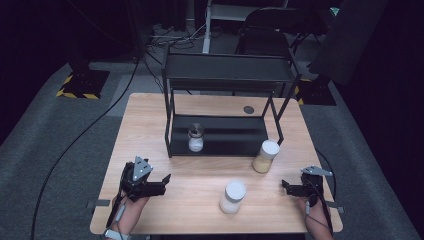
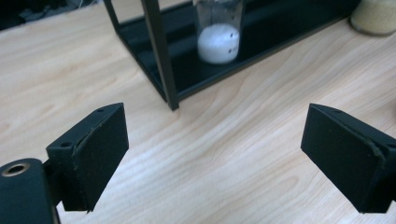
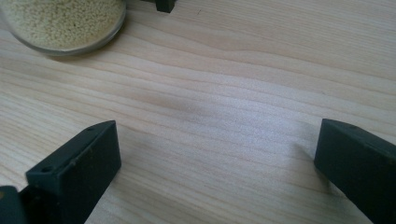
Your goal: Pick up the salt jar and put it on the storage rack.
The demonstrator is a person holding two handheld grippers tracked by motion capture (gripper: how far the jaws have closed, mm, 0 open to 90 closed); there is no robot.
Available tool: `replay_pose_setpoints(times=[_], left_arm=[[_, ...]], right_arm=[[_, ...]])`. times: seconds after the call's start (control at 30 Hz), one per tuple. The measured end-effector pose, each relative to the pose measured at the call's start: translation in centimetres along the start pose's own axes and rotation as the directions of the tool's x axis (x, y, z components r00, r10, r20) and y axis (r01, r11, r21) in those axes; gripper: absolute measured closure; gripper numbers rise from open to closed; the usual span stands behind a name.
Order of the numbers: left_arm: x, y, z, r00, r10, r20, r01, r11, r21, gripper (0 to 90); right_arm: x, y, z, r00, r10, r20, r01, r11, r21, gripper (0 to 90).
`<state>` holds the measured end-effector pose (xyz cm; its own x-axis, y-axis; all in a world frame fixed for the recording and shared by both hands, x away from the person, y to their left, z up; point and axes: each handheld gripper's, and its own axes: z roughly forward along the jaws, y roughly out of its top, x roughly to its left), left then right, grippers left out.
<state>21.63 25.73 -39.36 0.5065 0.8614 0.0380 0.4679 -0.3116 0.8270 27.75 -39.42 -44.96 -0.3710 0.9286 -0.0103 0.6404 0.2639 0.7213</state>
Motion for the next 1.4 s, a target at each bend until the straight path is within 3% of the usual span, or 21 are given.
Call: replay_pose_setpoints(times=[0.4, 0.8, 1.1, 1.17, 1.4], left_arm=[[0.4, -3.0, 1.1, 0.9990, -0.031, -0.031, 0.032, 0.9981, 0.052, 7.7], [1.0, -5.0, 2.2, 0.9955, -0.078, -0.053, 0.084, 0.9893, 0.119, 7.7], [0.9, -4.9, 2.8, 0.9946, -0.081, -0.065, 0.091, 0.9783, 0.186, 6.5], [1.1, -4.7, 2.9, 0.9927, -0.102, -0.065, 0.113, 0.9741, 0.196, 5.3], [1.1, -4.7, 2.9, 0.9926, -0.104, -0.063, 0.115, 0.9733, 0.199, 3.8]], right_arm=[[0.0, 0.0, 0.0, 1.0000, 0.000, 0.000, 0.000, 1.000, 0.000, 0.2], [0.0, 0.0, 0.0, 1.0000, -0.002, 0.000, 0.002, 1.000, 0.001, 0.2], [0.0, 0.0, 0.0, 1.0000, -0.002, 0.000, 0.002, 1.000, 0.001, 0.2], [0.0, 0.0, 0.0, 1.0000, -0.002, 0.000, 0.002, 1.000, 0.001, 0.2], [0.0, 0.0, 0.0, 1.0000, -0.002, 0.000, 0.002, 1.000, 0.001, 0.2]])
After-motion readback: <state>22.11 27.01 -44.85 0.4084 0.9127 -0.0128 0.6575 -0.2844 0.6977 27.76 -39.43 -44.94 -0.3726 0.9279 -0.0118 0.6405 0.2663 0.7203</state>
